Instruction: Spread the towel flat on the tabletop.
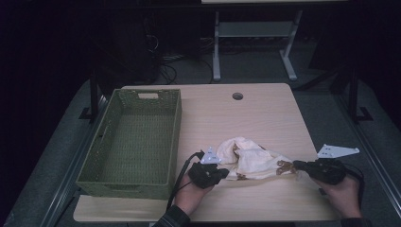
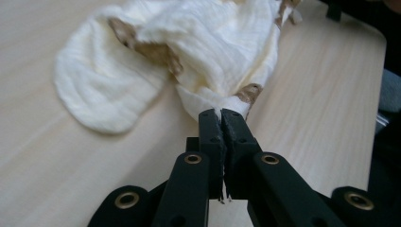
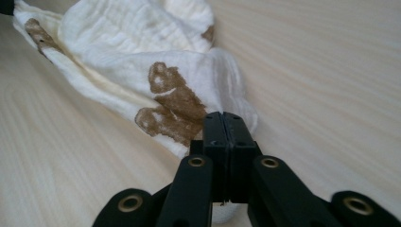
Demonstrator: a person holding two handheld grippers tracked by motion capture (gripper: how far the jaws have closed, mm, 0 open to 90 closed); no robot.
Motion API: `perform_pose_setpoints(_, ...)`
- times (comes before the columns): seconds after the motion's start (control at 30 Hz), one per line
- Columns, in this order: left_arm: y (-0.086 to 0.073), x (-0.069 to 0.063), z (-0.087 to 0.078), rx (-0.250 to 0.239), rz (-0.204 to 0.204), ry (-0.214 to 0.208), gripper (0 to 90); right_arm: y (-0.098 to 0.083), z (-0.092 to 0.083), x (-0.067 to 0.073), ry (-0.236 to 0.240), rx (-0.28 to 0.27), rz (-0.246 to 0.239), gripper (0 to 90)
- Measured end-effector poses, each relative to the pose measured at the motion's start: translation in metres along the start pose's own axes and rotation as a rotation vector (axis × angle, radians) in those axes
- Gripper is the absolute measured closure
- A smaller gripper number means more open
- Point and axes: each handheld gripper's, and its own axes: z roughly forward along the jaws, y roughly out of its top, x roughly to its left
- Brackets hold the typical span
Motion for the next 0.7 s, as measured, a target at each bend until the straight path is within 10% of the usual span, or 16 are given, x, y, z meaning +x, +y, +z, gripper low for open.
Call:
perform_pose_setpoints(0.2,0.003,0.005,0.004,-0.011,0.012,0.050,70.1,0.006,-0.002,-0.003,0.022,-0.040,-0.008,75.9)
perform_pose_setpoints(0.7,0.020,0.040,0.036,0.041,0.029,0.151,63.3,0.056,0.050,-0.016,0.067,-0.017,-0.050,73.6)
